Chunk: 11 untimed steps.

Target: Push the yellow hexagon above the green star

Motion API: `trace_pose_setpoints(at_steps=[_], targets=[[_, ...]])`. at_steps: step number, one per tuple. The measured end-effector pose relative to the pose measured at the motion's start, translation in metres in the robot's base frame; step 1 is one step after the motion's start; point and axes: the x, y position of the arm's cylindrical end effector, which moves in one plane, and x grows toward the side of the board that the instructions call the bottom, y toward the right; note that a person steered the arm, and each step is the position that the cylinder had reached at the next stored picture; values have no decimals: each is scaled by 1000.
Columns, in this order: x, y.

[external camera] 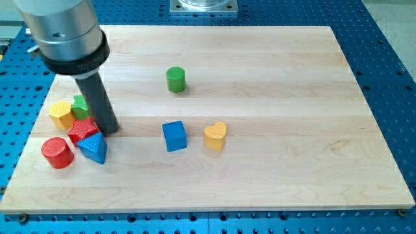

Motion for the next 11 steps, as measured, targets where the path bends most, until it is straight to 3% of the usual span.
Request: trace_pose_setpoints(at_steps=[2,3,4,5,6,7,11], targets=[[-99,-38],[-107,-119],[-87,-135],[-12,-124],[25,-108],[24,-85],[-96,-75]])
